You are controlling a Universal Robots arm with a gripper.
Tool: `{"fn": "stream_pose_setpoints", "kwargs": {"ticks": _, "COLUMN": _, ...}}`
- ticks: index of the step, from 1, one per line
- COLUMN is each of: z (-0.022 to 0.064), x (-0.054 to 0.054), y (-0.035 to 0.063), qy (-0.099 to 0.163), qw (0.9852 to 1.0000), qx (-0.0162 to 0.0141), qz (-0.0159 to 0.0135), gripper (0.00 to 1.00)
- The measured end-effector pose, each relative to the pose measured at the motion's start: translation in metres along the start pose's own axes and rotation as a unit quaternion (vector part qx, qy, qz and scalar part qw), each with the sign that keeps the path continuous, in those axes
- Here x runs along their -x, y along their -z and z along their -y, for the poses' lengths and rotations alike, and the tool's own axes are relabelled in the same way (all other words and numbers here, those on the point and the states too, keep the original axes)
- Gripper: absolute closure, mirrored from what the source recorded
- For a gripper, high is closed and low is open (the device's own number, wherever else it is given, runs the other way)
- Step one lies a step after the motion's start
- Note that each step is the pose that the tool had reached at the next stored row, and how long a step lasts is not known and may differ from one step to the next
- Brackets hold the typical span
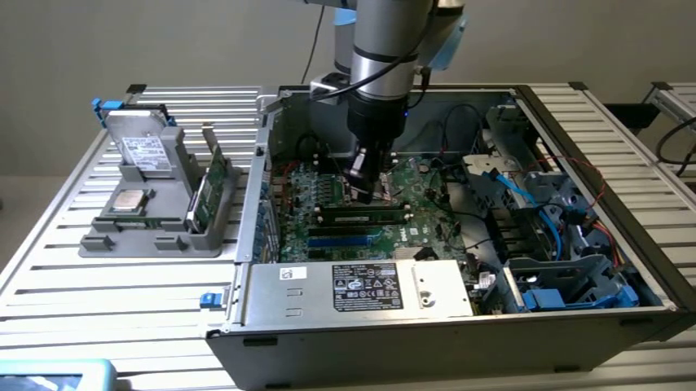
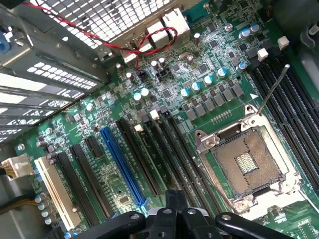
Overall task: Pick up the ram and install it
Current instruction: 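Press down the ram until it locks into place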
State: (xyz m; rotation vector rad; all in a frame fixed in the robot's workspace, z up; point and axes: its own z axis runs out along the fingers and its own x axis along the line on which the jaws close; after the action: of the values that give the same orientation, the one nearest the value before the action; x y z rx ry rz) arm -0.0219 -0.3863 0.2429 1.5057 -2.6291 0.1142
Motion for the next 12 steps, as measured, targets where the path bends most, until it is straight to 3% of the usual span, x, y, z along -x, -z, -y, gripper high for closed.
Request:
{"fn": "stream_pose_setpoints", "kwargs": {"ticks": 6, "z": 0.0, "x": 0.0, "y": 0.0, "qy": -0.037, "qw": 0.9993, "qx": 0.0044, "qz": -0.0001, "gripper": 0.89}}
{"fn": "stream_pose_setpoints", "kwargs": {"ticks": 12, "z": 0.0, "x": 0.0, "y": 0.0, "qy": -0.074, "qw": 0.9972, "qx": 0.009, "qz": -0.0003, "gripper": 0.89}}
